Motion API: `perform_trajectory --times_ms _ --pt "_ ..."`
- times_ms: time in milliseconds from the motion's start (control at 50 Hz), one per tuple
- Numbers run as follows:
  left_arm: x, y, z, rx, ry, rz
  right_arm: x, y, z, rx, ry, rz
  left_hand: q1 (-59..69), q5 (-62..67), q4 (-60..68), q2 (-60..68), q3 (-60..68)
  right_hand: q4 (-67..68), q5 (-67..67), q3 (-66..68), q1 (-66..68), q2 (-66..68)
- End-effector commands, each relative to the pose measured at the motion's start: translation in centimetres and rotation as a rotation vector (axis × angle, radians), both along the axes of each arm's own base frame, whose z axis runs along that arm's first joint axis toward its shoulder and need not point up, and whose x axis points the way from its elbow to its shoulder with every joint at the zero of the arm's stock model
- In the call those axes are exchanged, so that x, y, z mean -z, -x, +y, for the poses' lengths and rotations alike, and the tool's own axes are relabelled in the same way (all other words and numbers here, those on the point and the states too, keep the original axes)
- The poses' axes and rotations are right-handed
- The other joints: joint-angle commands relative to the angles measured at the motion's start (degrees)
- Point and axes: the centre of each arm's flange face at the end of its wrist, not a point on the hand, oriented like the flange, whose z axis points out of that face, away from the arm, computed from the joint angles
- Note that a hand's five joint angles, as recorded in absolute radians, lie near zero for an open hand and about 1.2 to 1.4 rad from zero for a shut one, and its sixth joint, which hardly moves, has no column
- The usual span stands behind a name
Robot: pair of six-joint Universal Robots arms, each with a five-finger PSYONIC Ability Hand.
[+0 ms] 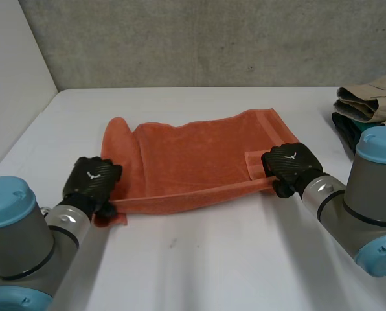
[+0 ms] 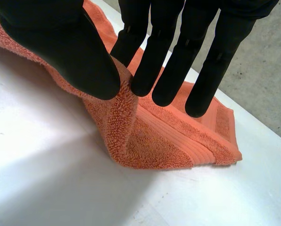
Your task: Fold the laundry.
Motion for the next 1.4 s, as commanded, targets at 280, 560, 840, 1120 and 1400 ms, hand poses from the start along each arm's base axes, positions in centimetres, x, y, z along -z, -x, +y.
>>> perform_trajectory --times_ms 280,560,840,1120,1400 --pt "-2.7 -2.5 -1.2 -0.111 0.064 0.016 -0.8 0.3 1.5 -0.064 -0.068 0.116 44.06 44.20 44.25 44.30 44.33 -39.84 -39.56 -39.40 -35.35 -38.90" --pt "-2.6 -2.7 -0.2 -0.111 0.055 0.013 -6.4 -0.5 -3.8 -0.186 0.166 0.277 44.06 44.20 44.25 44.30 44.33 -54.28 -54.00 -53.83 -49.79 -53.34" --pt "-2.6 -2.9 0.5 -0.111 0.051 0.011 -0.9 -3.8 -9.4 -0.332 0.189 0.299 44.06 44.20 44.25 44.30 44.33 -46.71 -46.42 -46.26 -42.22 -45.77" --pt "-2.6 -3.0 0.3 -0.116 0.053 0.015 4.7 -4.8 -12.3 -0.343 0.171 0.302 44.06 44.20 44.25 44.30 44.33 -39.82 -39.54 -39.38 -35.33 -38.88" --pt "-3.0 -3.1 -0.2 -0.122 0.069 0.019 -3.1 -3.2 -13.4 -0.159 0.363 0.222 44.06 44.20 44.25 44.30 44.33 11.27 11.55 11.71 15.76 12.21"
